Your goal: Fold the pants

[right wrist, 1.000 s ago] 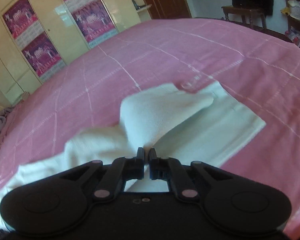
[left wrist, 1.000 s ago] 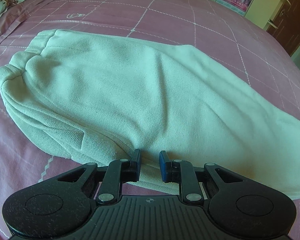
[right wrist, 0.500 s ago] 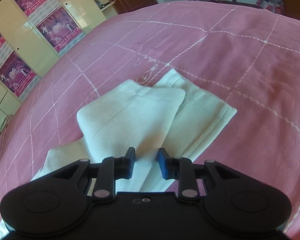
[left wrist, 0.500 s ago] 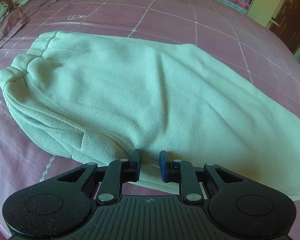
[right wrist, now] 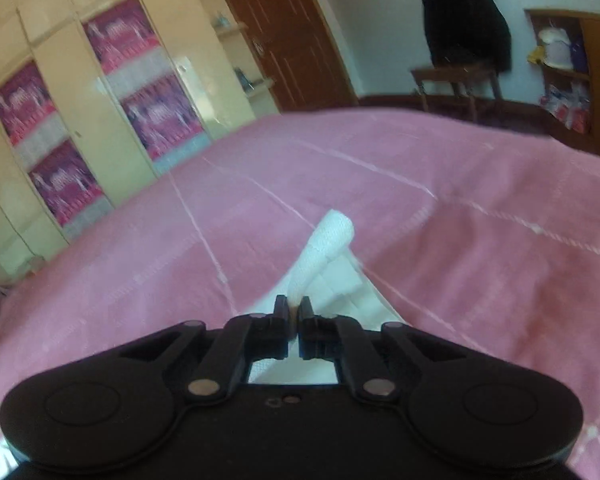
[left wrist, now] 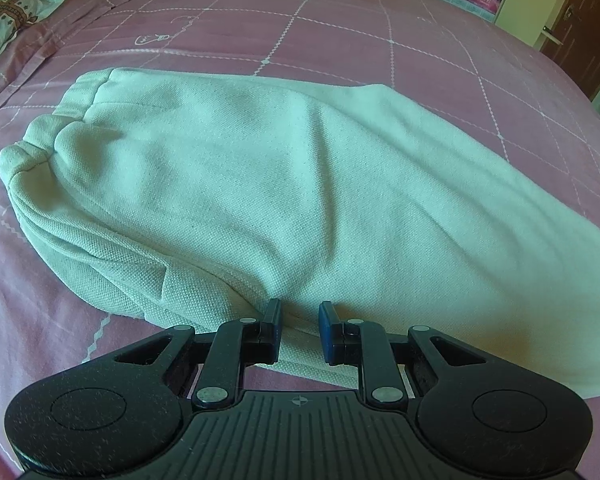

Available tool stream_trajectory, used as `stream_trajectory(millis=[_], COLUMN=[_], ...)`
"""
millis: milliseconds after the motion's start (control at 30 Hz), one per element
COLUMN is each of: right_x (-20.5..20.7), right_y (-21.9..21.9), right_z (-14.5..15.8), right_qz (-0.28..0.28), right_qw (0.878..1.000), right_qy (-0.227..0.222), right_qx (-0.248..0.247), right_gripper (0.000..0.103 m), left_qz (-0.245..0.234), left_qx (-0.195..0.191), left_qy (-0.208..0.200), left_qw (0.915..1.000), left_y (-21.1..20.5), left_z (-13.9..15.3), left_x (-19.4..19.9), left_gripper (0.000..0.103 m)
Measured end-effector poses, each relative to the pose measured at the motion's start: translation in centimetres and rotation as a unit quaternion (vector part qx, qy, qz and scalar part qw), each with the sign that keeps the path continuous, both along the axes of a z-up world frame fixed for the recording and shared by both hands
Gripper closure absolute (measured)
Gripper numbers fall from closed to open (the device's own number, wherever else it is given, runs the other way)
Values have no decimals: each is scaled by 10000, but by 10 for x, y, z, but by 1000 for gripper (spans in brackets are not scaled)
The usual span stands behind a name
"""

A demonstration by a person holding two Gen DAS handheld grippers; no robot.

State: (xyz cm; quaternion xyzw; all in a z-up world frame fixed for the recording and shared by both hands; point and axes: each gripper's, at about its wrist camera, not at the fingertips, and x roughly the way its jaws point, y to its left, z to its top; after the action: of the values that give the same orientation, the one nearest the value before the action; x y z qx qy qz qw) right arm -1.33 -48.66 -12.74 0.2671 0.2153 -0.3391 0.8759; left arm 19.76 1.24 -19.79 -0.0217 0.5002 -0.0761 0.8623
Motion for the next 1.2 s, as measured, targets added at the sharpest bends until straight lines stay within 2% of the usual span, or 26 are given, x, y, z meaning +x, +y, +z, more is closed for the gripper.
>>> stream_trajectory(millis=[33,67,100,133,200,300,400,467,500,533,633,667,700,767,833,900,933,1033,1133,1200], right_x=[-4,-9,-13,-14,-5,4,14,9,8,7,-1,-6,-8,-6,-10,-23,-25,-7,44,71], right_y=[-10,-15,-18,-17,-13,-16,-13,-5,-3,-7,-27,-28,-25,-20,-19,-17,-15,-1,16,23], right_z=[-23,-38,-49,-52,-47,-33,-2,18,18,7,-40,-51,-52,-45,-34,-23,-19,-9,-11,-17], right_qz=[-172,-264,-287,-267,-189,-61,159,243,188,72,-252,-235,-196,-206,-487,-926,-855,2,1101,1499], right_qw=[9987,9969,9958,9966,9974,9984,9999,9976,9971,9985,9971,9961,9966,9955,9951,9942,9955,9986,9906,9846], right_qy=[354,466,461,414,512,364,-18,-445,-406,-179,687,768,755,919,860,543,403,421,746,896], right_qx=[324,569,732,658,479,433,18,-477,-615,-516,229,355,266,85,-5,-62,-82,-309,-304,-94], right_gripper=[99,99,99,98,98,98,98,98,98,98,98,100,99,89,77,76,76,76,78,79], left_qz=[-18,-28,-37,-43,-25,-24,-21,0,-1,-10,-50,-58,-63,-60,-55,-89,-158,-476,-822,-1079], left_qx=[15,20,28,39,58,110,135,122,131,149,203,211,218,230,251,350,339,236,0,-97], left_qy=[-12,-16,-20,-22,-26,-58,-72,-79,-91,-105,-143,-149,-150,-143,-151,-220,-306,-533,-544,-529], left_qw=[10000,10000,10000,10000,10000,9999,9999,9999,9999,9998,9997,9996,9996,9996,9996,9991,9988,9972,9951,9927], left_y=[0,1,1,1,-1,-3,-4,-4,-4,-4,-6,-6,-7,-7,-8,-12,-16,-42,-84,-120], left_z=[0,0,1,1,0,0,1,1,0,0,1,1,1,1,3,8,12,25,33,34], left_x=[0,0,0,0,0,-1,-2,-2,-2,-3,-4,-5,-5,-5,-7,-11,-15,-25,-23,-21], left_gripper=[83,83,83,83,83,83,83,83,83,83,82,83,82,82,82,82,82,82,82,82])
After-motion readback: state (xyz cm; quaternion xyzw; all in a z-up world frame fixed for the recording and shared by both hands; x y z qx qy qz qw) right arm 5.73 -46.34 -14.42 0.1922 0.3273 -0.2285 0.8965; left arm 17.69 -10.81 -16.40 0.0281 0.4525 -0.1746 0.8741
